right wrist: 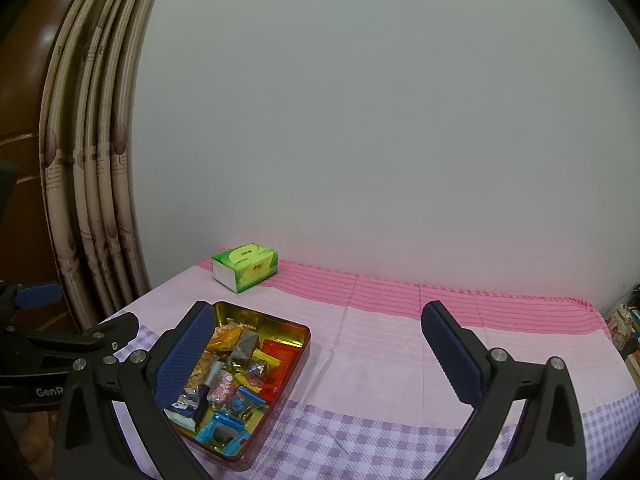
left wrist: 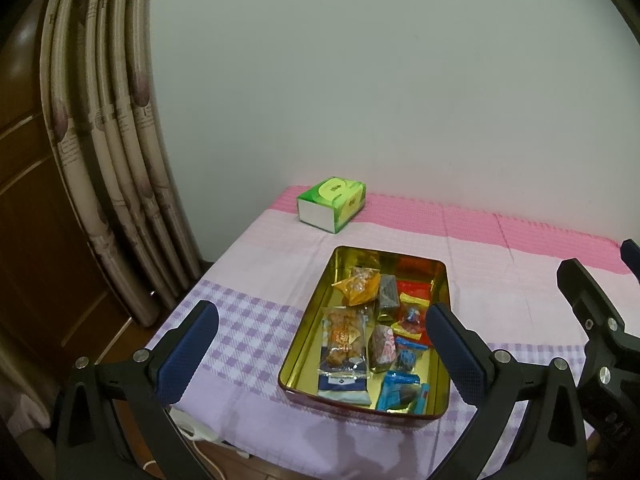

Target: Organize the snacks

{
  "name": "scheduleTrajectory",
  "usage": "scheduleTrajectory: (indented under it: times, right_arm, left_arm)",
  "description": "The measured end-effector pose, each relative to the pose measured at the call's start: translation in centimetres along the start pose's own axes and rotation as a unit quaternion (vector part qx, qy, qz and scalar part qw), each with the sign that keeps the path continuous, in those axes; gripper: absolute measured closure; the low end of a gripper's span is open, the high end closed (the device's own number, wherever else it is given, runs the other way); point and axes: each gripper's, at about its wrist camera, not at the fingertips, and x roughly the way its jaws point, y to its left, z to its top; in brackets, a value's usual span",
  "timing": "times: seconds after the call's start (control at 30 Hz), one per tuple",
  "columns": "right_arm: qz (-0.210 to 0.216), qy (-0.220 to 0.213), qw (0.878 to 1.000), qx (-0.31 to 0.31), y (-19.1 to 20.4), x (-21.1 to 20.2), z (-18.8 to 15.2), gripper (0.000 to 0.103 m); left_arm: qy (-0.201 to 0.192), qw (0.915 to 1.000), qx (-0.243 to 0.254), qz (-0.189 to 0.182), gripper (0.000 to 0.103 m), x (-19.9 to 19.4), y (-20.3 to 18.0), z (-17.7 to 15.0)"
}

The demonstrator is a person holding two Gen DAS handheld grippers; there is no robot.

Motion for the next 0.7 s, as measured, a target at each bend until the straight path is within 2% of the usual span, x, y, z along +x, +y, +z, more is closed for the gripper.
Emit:
scheduleTrajectory:
  times: [0.17, 0.4, 0.57, 0.7]
  right_arm:
    - [-0.007, 0.025, 1.0, 0.014, -1.5, 0.9, -1.2, 0.001]
    - [-0.025, 0.049, 0.998, 0.01, -4.8, 1.8, -3.0, 0.001]
    - [-0.055, 0.106, 0.993, 0.019, -11.1, 4.5, -5.0, 0.001]
    - [-0.099, 0.179, 0.978, 0.038, -18.8, 7.8, -7.8, 0.001]
  left_arm:
    - [0.021, 0.9996, -0.01, -0.014, 0.0, 0.6, 0.6, -0.2]
    - [0.029, 0.9996, 0.003, -0.003, 0.0, 1.2, 0.3, -0.4]
    - [0.022, 0.9997, 0.015, 0.002, 0.0, 1.5, -0.1, -0.6]
    - [0.021, 0.9994, 0.026, 0.01, 0.0, 1.6, -0.6, -0.6]
